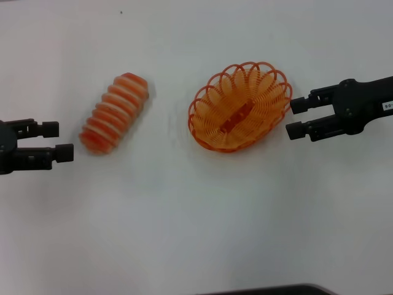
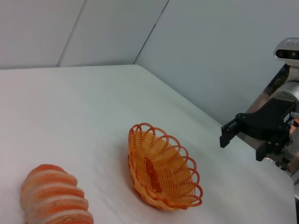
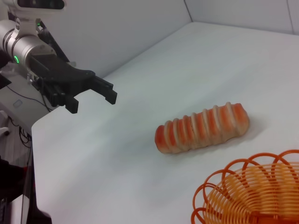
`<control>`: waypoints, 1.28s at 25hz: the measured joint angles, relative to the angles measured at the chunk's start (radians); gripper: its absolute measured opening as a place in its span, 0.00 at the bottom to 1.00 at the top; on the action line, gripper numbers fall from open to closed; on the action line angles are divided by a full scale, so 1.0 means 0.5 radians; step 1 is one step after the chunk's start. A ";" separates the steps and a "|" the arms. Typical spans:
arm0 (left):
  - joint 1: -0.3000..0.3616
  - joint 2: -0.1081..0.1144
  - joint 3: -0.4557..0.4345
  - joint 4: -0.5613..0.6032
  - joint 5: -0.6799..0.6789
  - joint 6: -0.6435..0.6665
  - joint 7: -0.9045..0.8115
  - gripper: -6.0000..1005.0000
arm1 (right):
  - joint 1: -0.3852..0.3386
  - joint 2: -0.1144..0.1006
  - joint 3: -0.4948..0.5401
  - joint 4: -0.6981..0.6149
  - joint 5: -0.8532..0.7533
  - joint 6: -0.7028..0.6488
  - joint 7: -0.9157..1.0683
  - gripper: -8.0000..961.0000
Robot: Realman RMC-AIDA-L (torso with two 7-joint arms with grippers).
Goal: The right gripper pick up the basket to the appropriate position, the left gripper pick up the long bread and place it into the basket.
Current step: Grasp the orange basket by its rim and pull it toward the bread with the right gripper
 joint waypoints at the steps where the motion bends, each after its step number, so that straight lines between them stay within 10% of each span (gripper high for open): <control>1: 0.002 0.000 0.000 0.002 0.001 0.003 -0.002 0.87 | -0.001 0.000 -0.003 0.000 0.000 0.000 0.000 0.81; 18: 0.005 -0.002 0.012 0.004 0.002 0.016 -0.030 0.87 | 0.031 0.024 0.072 -0.021 -0.076 0.107 0.130 0.81; 25: -0.017 -0.003 0.017 0.010 0.009 0.018 -0.030 0.87 | 0.357 -0.056 0.159 -0.163 -0.205 0.259 0.746 0.81; 32: -0.021 -0.003 0.017 0.009 0.010 0.019 -0.030 0.87 | 0.730 0.050 0.126 -0.300 -0.962 0.319 1.095 0.81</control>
